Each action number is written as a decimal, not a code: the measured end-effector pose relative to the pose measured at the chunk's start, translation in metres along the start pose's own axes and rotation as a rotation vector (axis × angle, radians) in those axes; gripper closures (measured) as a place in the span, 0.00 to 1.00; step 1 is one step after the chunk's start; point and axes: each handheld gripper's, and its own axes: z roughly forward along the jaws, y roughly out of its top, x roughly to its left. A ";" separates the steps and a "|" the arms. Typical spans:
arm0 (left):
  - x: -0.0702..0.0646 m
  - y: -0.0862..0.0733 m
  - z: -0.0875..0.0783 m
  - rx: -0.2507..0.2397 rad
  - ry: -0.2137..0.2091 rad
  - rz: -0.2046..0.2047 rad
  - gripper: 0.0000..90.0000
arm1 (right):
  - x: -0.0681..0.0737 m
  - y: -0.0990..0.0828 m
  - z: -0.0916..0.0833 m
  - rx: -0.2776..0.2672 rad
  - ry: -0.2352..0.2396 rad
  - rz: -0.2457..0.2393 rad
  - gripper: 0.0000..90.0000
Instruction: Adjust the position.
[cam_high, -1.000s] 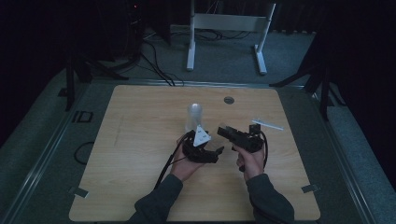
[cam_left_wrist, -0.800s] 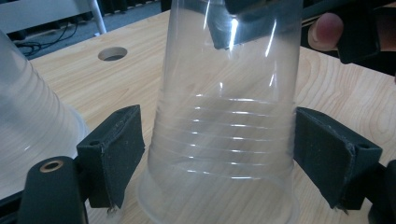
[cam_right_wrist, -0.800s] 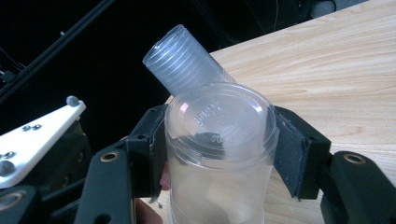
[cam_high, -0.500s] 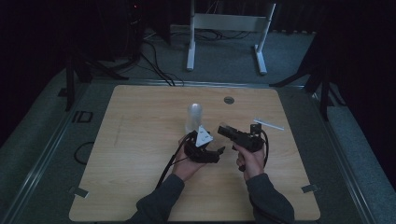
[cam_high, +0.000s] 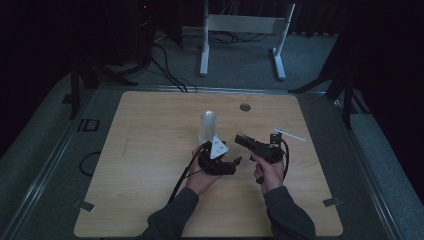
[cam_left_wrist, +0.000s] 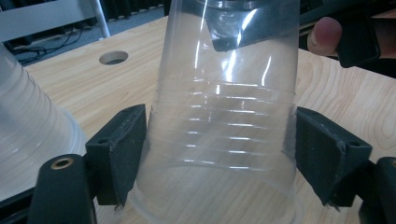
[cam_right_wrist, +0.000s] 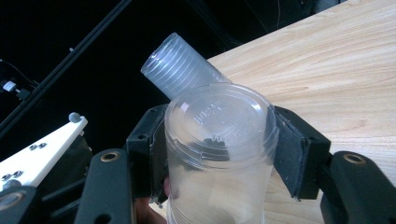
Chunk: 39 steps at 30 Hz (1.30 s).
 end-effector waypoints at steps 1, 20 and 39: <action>0.000 0.000 0.000 -0.003 0.002 -0.001 0.25 | -0.001 0.000 0.000 -0.002 0.001 0.003 0.46; -0.003 0.000 0.000 0.000 0.014 0.017 0.30 | -0.007 -0.002 -0.003 -0.008 0.014 0.037 0.44; -0.001 -0.002 -0.003 0.006 0.009 0.012 0.31 | -0.003 -0.001 -0.003 0.040 0.033 -0.030 0.33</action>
